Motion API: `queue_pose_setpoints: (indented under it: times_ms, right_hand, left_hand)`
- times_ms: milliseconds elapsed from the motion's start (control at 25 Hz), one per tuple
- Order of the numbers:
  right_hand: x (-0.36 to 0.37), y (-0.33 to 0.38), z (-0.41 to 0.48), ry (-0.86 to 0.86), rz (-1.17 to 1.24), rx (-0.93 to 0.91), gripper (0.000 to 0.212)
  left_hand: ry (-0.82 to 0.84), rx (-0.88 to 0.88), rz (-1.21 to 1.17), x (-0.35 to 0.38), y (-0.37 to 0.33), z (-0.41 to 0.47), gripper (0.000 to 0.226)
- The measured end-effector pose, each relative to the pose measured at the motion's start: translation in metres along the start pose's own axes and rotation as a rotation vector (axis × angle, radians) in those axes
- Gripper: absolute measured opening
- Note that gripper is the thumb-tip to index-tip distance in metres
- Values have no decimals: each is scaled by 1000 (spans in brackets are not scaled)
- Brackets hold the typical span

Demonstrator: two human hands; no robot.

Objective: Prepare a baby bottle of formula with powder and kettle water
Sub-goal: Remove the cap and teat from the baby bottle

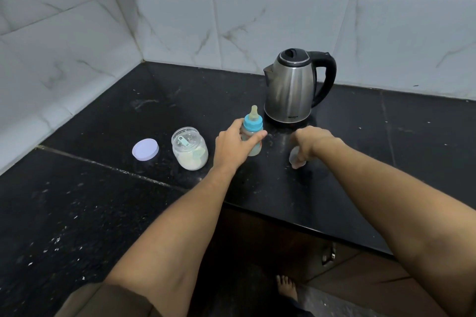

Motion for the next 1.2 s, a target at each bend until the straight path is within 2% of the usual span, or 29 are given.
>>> queue_pose_setpoints:
  times_ms: [40,120,200,240,320,440,640,760,920,1040,1120,1200]
  right_hand:
    - [-9,1,0,-20,37,-15,53]
    - [-39,8,0,-112,274,-68,72]
    - [-72,24,-5,-181,531,-159,71]
    - [-88,34,-8,-207,580,-198,66]
    - [-112,52,-16,-271,524,-230,54]
    - [-126,66,-22,-326,357,-201,47]
    - [-127,71,-23,-227,417,-145,51]
    - [-133,75,-25,-287,394,-187,51]
    - [-140,85,-28,-359,256,-259,47]
    - [-145,91,-28,-362,137,-374,36]
    - [-146,93,-30,-323,102,-496,45]
    - [-146,94,-29,-294,131,-552,67]
  left_hand:
    - [3,7,9,-1,-2,0,62]
    - [4,22,27,-3,-6,1,64]
    - [0,38,72,-7,-12,3,66]
    - [-4,48,100,-9,-16,5,66]
    - [-3,54,102,-13,-24,7,64]
    - [14,50,60,-19,-30,9,56]
    - [-7,56,37,-31,-32,6,53]
    - [-27,43,48,-37,-31,9,55]
    - [-5,16,69,-40,-28,18,43]
    - [22,21,36,-41,-28,20,39]
    - [27,32,26,-42,-27,20,44]
    - [21,15,18,-45,-26,23,49]
Point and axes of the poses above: each hand's wrist, its own z-axis towards the middle knuckle, its own x-axis out of the palm, y = z × x, the point moved 7 cm from there along z, towards the middle knuckle, and after that the axes turned 5 degrees about -z, right-handed, at the moved point
